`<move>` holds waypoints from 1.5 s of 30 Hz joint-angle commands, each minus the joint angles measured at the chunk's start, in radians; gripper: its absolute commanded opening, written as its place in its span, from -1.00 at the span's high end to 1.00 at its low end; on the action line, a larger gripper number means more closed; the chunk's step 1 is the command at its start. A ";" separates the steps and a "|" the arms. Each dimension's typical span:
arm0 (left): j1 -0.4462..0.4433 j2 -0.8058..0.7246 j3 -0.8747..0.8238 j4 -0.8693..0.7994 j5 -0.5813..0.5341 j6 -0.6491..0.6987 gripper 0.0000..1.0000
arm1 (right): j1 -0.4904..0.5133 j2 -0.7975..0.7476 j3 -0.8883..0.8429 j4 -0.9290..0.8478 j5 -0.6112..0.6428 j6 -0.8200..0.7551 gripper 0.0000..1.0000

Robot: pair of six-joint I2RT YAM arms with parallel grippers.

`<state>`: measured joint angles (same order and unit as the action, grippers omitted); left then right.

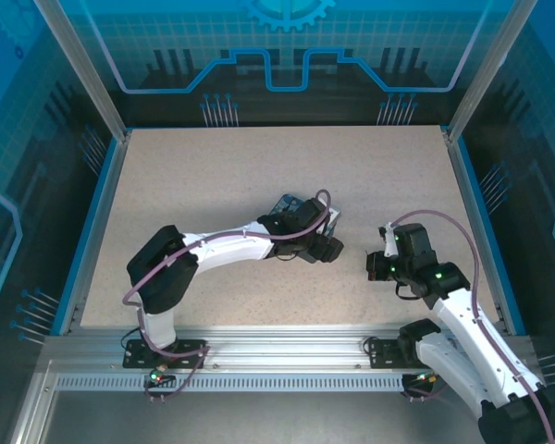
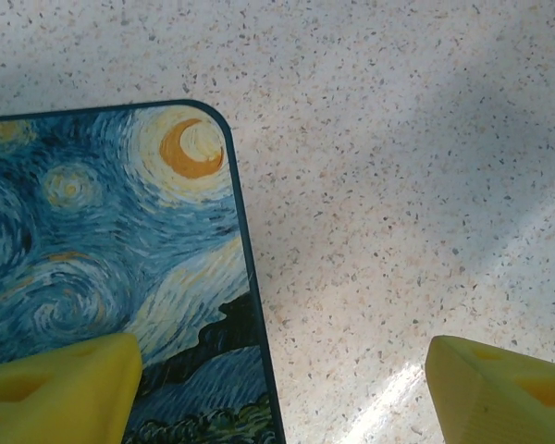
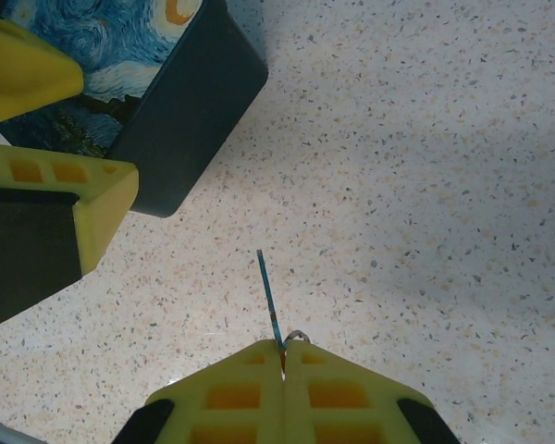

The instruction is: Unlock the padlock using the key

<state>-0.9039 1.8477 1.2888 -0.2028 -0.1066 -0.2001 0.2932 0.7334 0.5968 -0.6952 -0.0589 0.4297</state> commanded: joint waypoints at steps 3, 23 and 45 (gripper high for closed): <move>0.017 -0.119 -0.014 0.010 0.013 0.049 -0.69 | -0.011 0.024 0.013 0.033 -0.053 0.014 1.00; 0.332 -0.670 -0.682 0.277 0.311 -0.184 -0.70 | 0.190 0.493 0.106 0.677 -0.269 0.144 1.00; 0.344 -0.413 -0.759 0.612 0.414 -0.223 -0.59 | 0.202 0.823 0.170 0.826 -0.236 0.085 1.00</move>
<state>-0.5655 1.4006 0.5465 0.3298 0.2684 -0.4210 0.4793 1.5478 0.7475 0.1921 -0.3351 0.5457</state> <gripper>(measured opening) 0.803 0.050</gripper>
